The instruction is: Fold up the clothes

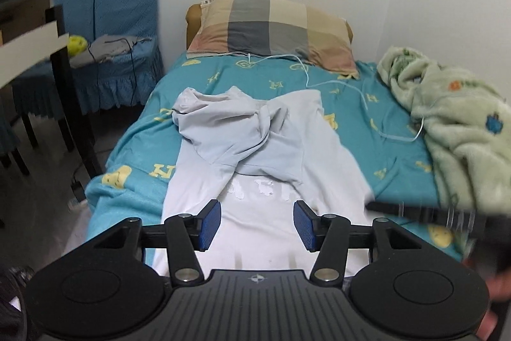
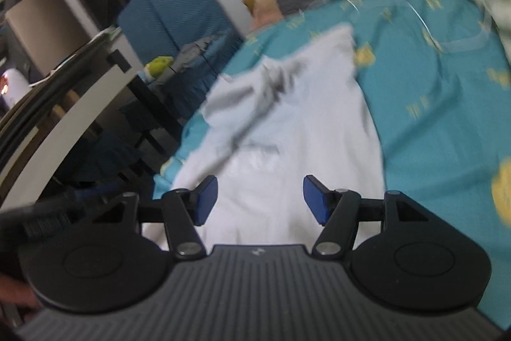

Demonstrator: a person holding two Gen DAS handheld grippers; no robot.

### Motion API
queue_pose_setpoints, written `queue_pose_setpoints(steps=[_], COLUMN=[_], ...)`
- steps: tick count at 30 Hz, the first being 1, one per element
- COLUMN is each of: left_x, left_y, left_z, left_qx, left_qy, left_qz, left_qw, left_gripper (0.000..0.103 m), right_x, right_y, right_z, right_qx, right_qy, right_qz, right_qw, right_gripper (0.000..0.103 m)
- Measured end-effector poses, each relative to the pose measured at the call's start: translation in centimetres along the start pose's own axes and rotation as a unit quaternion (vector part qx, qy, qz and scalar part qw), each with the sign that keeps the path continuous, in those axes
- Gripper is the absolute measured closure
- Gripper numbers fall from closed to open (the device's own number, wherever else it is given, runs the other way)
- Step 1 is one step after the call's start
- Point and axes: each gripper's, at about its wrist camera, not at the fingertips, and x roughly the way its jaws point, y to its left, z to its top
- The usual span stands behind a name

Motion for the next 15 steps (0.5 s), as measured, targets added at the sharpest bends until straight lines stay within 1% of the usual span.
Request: queue_pose_setpoints(steps=[1,3,6,7,9,11,13,15], left_x=[0.4,0.8,1.7,2.2,3.1,3.3,3.7,4.4], left_y=[0.4,0.9,2.0,2.7,4.5,6.2,7.3,8.3], left_z=[0.0,0.0,0.0,0.0,0.2,0.5,0.7,0.5], left_qx=[-0.002,0.003,0.011,0.001,-0.056,-0.099,-0.114,-0.131], left_qy=[0.0,-0.013,-0.025,-0.023,-0.007,-0.008,-0.013,-0.002], left_qz=[-0.002,-0.005,0.013,0.014,0.017,-0.001,0.0,0.002], left_qw=[1.0,0.9999,0.9995,0.9996,0.9983,0.9951,0.9934,0.9913], left_gripper=[0.05,0.05,0.05,0.05,0.05,0.05,0.048,0.046], right_x=[1.0,4.0,10.1,12.3,16.2,19.7,23.1,26.1], right_y=[0.4,1.2,2.3,2.6,3.0,3.3,3.5,3.1], right_z=[1.4,4.4,8.5,9.7,11.3,12.3,13.2,13.7], right_qx=[-0.006,-0.016,-0.028,-0.028,-0.028,-0.034,-0.038,-0.026], right_qy=[-0.001,0.008,0.024,0.029,0.03,0.035,0.04,0.048], right_qz=[-0.002,-0.01,-0.023,-0.028,-0.027,-0.033,-0.045,-0.066], right_qw=[1.0,1.0,0.999,0.999,0.999,0.998,0.997,0.996], right_gripper=[0.04,0.04,0.04,0.04,0.04,0.04,0.041,0.041])
